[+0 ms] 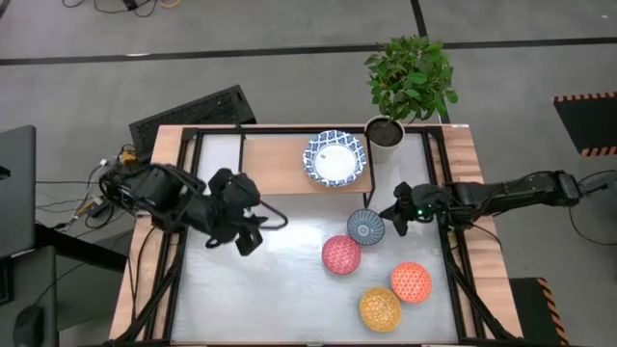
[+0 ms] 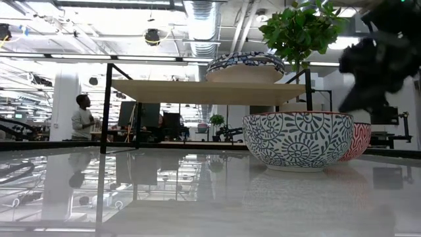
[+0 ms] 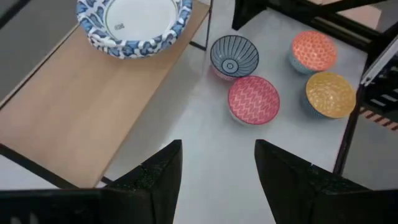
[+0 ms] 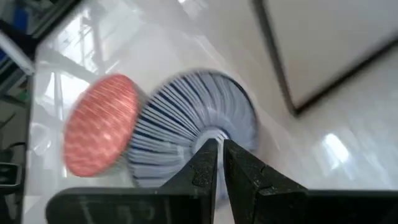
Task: Place and stack bowls onto a shelf
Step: Put the red patterned bowl on the shelf
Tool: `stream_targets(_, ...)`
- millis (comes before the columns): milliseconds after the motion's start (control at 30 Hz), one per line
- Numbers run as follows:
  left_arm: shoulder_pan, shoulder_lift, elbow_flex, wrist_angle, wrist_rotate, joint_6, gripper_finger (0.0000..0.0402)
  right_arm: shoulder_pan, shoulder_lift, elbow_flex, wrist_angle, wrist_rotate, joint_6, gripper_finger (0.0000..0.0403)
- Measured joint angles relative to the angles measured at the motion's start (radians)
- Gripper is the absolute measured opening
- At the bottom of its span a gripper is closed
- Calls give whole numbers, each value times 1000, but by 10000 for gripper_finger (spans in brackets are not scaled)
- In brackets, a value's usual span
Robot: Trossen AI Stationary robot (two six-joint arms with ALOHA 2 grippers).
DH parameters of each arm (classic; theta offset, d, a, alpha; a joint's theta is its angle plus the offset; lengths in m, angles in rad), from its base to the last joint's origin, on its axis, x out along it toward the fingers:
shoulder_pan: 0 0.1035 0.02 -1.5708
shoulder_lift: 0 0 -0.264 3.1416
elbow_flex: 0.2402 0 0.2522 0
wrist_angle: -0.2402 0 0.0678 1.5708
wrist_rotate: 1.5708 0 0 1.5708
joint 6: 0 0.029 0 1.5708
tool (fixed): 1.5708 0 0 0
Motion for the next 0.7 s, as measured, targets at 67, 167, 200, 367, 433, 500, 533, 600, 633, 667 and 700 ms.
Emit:
stream_targets(67,-18,1,-20,2,-22,-12,186,7,23,47,-21,0,-32,56)
stream_targets(167,-45,-3,-83,0,-79,-58,186,7,52,114,-52,0,-37,56)
stream_targets(200,-52,-3,-113,1,-85,-74,186,5,64,131,-81,0,-27,56)
stream_targets(367,-82,-6,-277,1,-44,-190,186,9,130,177,-255,30,90,56)
stream_targets(433,-104,-14,-352,3,-25,-233,186,16,152,187,-285,35,119,56)
stream_targets(500,-128,-27,-426,23,-21,-293,186,25,171,196,-314,44,148,56)
stream_targets(533,-145,-39,-461,46,-20,-325,186,29,180,202,-328,52,163,55)
stream_targets(600,-190,-76,-530,106,-16,-394,186,34,194,220,-350,68,184,51)
stream_targets(633,-213,-96,-563,140,-15,-435,186,35,201,234,-366,78,194,48)
stream_targets(667,-240,-117,-594,178,-23,-477,186,34,208,247,-386,85,203,43)
stream_targets(700,-268,-139,-628,217,-41,-525,186,33,218,260,-410,93,213,38)
